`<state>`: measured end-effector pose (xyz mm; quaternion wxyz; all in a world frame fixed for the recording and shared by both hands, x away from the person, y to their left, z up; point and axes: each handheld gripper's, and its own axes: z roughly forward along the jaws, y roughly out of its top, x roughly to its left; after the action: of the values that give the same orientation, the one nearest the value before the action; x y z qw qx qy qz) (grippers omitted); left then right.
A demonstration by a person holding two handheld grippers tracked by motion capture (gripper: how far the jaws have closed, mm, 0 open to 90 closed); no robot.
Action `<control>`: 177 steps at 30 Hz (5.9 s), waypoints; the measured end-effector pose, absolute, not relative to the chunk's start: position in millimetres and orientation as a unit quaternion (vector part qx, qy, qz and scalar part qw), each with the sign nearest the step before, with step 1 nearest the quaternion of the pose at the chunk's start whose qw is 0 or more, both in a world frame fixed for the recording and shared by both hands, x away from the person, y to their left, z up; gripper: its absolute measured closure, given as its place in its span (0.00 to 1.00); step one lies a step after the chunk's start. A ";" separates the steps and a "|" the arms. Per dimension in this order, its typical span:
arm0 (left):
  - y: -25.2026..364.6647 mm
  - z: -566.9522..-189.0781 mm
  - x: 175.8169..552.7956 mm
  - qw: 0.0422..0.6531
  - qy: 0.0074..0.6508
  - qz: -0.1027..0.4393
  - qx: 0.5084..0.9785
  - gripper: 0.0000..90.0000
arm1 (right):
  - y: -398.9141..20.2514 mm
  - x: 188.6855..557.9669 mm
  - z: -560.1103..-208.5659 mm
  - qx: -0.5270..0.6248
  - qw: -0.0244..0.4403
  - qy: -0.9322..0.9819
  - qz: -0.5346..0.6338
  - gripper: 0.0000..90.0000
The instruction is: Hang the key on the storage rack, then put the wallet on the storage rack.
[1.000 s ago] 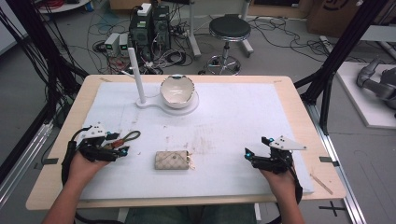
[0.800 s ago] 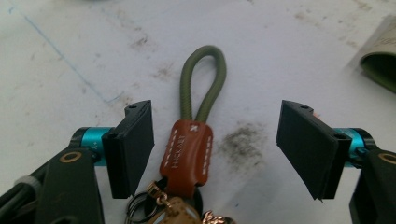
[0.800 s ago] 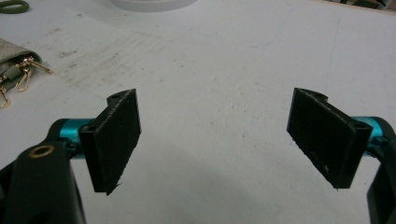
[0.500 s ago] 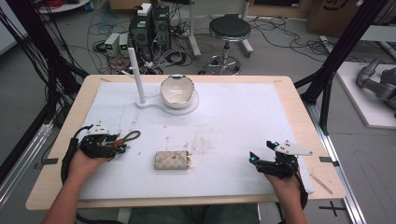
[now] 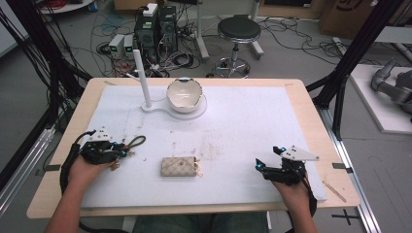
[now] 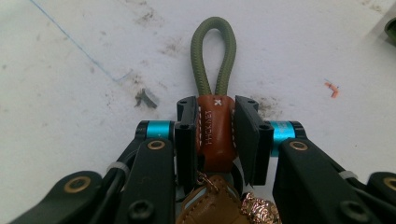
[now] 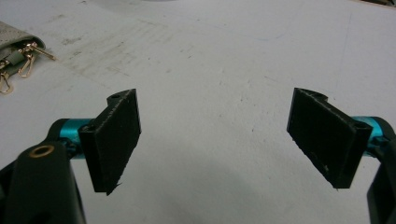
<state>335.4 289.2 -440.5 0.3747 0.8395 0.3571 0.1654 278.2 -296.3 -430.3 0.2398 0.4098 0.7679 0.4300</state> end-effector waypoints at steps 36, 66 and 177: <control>262.8 -330.2 353.2 0.536 0.361 0.280 0.710 0.78 | -277.9 290.9 -434.4 0.396 0.237 0.781 0.421 0.20; 258.9 -318.6 417.8 0.473 0.398 0.325 0.716 0.78 | -286.8 288.5 -436.2 0.407 0.235 0.777 0.419 0.20; 278.2 -407.1 303.0 0.521 0.323 0.197 0.765 0.21 | -251.2 313.1 -432.7 0.361 0.227 0.794 0.434 0.20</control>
<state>303.0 278.2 -407.1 0.5210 0.7651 0.3232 0.1966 313.1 -251.2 -432.7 0.2274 0.3611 0.7936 0.4336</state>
